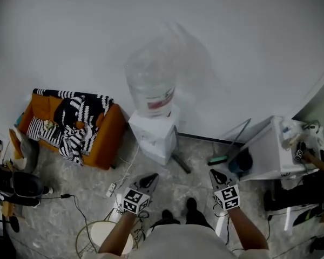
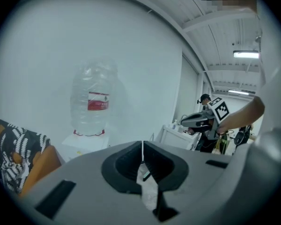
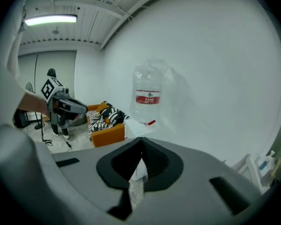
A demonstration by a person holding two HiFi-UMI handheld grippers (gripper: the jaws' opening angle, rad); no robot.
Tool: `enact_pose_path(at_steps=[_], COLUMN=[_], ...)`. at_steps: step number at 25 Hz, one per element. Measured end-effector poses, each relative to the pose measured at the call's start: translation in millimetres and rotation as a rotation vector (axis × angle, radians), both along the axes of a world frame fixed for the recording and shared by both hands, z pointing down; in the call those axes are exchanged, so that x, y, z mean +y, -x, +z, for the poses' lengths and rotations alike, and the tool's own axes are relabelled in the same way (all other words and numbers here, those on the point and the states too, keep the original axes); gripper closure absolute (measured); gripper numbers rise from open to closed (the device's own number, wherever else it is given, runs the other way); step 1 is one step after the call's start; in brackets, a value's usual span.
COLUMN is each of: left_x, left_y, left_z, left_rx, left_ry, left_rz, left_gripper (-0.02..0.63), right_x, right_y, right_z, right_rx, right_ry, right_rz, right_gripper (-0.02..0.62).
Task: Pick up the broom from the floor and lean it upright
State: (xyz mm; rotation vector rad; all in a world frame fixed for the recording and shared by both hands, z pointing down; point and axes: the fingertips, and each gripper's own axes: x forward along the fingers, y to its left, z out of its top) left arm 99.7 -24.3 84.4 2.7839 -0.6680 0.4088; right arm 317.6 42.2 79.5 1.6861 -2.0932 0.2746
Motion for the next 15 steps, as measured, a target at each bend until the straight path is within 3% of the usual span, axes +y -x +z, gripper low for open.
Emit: enact_pose_path(at_steps=[6,15], left_x=[20.8,46.2], left_y=[-5.0,-13.2], left_z=[-11.0,-37.9], left_rx=[0.031,0.054], left_ry=[0.014,-0.025], left_rz=[-0.047,-0.162], left_gripper=[0.594,0.594], right_x=[31.7,55.7], right_y=[-20.7,-44.4], right_z=[-17.8,-30.3], right_rx=[-0.05,-0.018], right_ry=[-0.036,-0.062], right_rz=[0.042,-0.082], right_gripper=[0.595,0.597])
